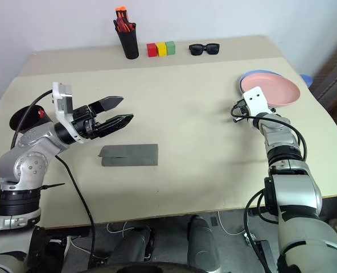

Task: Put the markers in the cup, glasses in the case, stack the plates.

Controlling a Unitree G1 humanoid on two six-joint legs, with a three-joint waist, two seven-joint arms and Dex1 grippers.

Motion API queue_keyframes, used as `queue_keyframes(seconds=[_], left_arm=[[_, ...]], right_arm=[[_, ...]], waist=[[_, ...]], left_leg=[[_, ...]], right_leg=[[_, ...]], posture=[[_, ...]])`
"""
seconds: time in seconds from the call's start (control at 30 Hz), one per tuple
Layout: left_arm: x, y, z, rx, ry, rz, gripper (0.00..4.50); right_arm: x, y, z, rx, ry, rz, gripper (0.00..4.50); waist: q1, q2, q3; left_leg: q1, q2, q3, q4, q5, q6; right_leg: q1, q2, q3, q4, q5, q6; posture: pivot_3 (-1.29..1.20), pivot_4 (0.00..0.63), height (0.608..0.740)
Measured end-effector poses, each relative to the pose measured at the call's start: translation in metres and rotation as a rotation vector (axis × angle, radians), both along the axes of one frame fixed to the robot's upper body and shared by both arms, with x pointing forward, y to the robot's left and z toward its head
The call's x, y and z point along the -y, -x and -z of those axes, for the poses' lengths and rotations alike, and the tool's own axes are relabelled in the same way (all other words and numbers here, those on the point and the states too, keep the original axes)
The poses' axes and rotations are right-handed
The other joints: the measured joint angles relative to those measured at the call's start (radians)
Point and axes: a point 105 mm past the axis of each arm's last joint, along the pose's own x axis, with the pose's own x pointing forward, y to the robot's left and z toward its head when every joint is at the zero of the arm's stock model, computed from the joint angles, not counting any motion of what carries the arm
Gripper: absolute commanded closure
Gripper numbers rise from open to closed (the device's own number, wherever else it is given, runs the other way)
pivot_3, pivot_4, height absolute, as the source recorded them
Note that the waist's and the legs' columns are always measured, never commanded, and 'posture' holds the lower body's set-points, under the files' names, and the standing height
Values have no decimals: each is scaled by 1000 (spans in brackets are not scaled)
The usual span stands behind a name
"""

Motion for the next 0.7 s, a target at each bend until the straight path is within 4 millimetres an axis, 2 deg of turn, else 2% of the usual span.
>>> queue_keyframes(seconds=[0.07, 0.13, 0.27, 0.33, 0.4, 0.5, 0.6, 0.7], left_arm=[[0, 0, 0, 0, 0, -1, 0], [0, 0, 0, 0, 0, -1, 0], [0, 0, 0, 0, 1, -3, 0], [0, -1, -1, 1, 1, -3, 0], [0, -1, -1, 1, 2, -3, 0], [1, -1, -1, 1, 3, -4, 0], [1, -1, -1, 0, 6, -9, 0], [2, -1, -1, 2, 6, -11, 0]], right_arm=[[-9, -1, -7, 7, -120, -36, 4452], [-16, -3, -21, 42, -216, -58, 4452], [-19, -11, -70, 194, -270, -58, 4452], [-10, -13, -90, 284, -247, -4, 4452], [8, -14, -101, 345, -208, 87, 4452], [38, -10, -100, 360, -90, 224, 4452], [45, -9, -77, 274, -23, 264, 3609], [51, -7, -61, 219, -5, 299, 2161]], waist=[[-3, 0, 0], [-2, 1, 0], [2, 1, 0], [5, 1, 0], [8, 1, 0], [7, 1, 0], [-3, 1, 0], [-8, 1, 0]], left_leg=[[0, 0, 0, 0, 0, 0], [0, 1, 0, -1, 0, 0], [-1, 0, 0, 0, 0, 0], [-1, 0, 0, 0, 0, 0], [-1, 0, 0, 0, 0, 0], [-1, 0, 0, -1, 0, 0], [0, 0, 2, -1, 0, 0], [0, 1, 2, -2, 0, 0]], right_leg=[[0, 0, 0, 0, 0, 0], [-1, 0, 0, 0, 0, 0], [-1, 0, 0, 0, 0, 0], [-1, 0, 0, 0, 0, 0], [-1, 0, 0, 0, 0, 0], [-1, 0, 0, -1, 0, 0], [-1, 0, 2, 0, 0, 0], [-1, 1, 2, 0, 0, 0]], posture=[[0, 150, 740], [0, 150, 740], [0, 150, 740], [0, 150, 740], [0, 150, 740], [0, 150, 740], [0, 150, 740], [0, 150, 740]])
